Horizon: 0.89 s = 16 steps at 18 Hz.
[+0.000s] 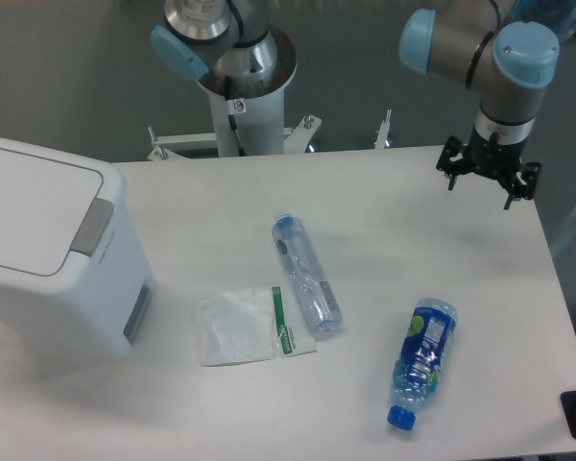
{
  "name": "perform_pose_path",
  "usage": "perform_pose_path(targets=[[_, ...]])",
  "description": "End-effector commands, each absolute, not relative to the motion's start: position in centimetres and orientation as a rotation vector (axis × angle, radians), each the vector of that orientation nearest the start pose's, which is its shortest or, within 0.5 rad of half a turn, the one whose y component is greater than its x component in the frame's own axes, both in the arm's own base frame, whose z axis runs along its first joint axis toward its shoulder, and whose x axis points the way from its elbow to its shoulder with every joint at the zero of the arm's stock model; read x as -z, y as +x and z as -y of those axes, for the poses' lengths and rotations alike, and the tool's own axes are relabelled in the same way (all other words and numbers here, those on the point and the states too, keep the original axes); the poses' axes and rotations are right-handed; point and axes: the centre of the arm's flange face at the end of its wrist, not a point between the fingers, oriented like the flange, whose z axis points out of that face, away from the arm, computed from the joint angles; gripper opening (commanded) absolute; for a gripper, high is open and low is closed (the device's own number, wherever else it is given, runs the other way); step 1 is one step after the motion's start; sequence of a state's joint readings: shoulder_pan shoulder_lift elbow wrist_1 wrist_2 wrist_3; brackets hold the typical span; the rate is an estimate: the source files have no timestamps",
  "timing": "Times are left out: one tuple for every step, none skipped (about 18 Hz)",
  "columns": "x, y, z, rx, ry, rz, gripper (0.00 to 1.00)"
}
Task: Open the trash can
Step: 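Move the open gripper across the table toward the white trash bin lid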
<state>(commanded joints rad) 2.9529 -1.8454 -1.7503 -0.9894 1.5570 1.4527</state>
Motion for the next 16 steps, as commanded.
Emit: perform_pose_path(targets=[[-31.3,-54.2,-24.2,-0.187,-3.101,-0.116,1.0],[-31.7,-53.5,-25.1,-0.198,-3.097,-0.141,1.0],[-31.8,-52.9,-25.9,-0.198,-3.095,-0.149,1.0],[-31.8,-52.5,-26.3,-0.194,-3.093,-0.139,1.0],[-32.0,-51.9,-27.2,-0.197,-3.09,-0.134,1.0],[-32.3,-51.3,-27.9,-0.205,-3.086,-0.127,1.0],[-32.5,-50.7,-28.5,-0.197,-3.087,-0.101,1.0],[-32.7,-50.2,-28.9,-0.181,-3.092,-0.061,1.0],[-33.1,-49.4,-29.6,-0.175,-3.092,-0.032,1.0],[-33.8,-48.4,-30.7,-0.18,-3.088,-0.015,1.0],[-33.9,-47.5,-31.7,-0.168,-3.086,-0.008,1.0],[-34.4,-46.7,-32.8,-0.179,-3.08,0.011,1.0],[-35.1,-45.8,-33.6,-0.195,-3.066,0.057,1.0],[-35.2,-45.0,-34.8,-0.2,-3.055,0.103,1.0],[-35.4,-44.2,-35.9,-0.203,-3.043,0.173,1.0],[-35.7,-43.5,-36.6,-0.206,-3.028,0.249,1.0]])
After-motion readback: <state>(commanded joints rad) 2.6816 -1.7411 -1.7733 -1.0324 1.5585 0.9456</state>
